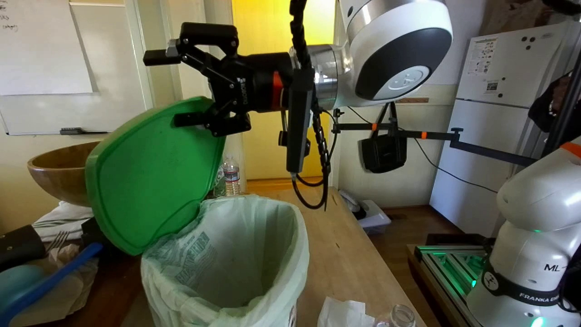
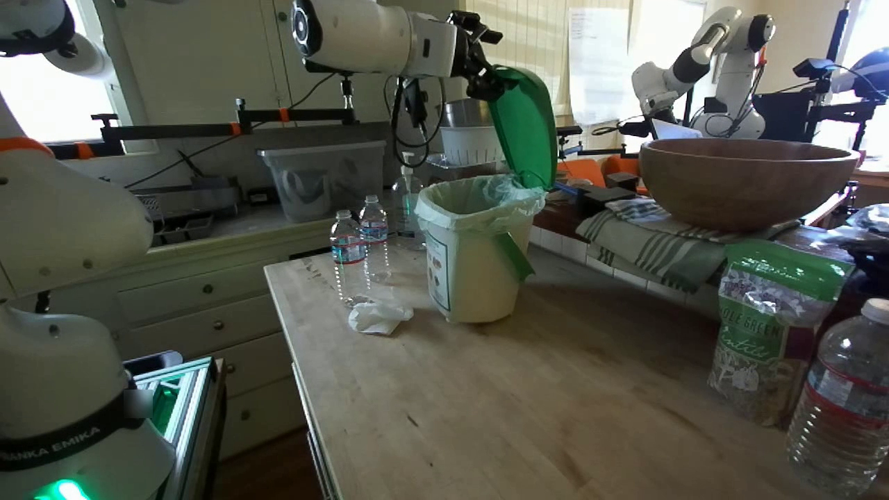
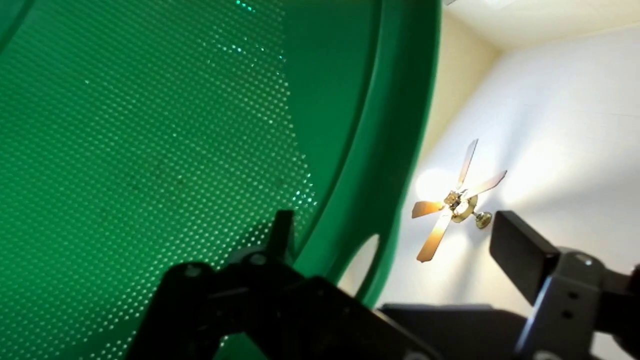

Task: Open the white and green bin.

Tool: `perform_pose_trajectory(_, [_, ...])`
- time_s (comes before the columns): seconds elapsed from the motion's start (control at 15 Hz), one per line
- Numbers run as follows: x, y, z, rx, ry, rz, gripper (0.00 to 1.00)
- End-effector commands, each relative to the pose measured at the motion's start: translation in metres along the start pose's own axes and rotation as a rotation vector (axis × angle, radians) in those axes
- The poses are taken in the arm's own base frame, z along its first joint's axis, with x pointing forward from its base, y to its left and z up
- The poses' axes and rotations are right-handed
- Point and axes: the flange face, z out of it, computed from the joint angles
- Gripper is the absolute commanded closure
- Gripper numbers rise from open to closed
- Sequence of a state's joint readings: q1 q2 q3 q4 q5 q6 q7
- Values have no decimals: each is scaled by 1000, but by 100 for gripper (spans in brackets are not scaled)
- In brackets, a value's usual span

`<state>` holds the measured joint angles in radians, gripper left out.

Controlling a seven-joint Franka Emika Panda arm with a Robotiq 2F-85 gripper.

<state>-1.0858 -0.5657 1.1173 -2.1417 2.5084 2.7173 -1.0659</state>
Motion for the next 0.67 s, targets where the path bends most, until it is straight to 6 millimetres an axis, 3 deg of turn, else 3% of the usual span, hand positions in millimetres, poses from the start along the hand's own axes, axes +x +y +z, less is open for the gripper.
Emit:
perform_pose_trajectory(0.0, [2, -3, 8, 40, -14, -21, 0])
perform_pose_trajectory(0.27, [-9, 3, 9, 24, -36, -29, 0])
perform_pose_trajectory(0.6, [-37, 1, -2, 5, -83, -19, 0])
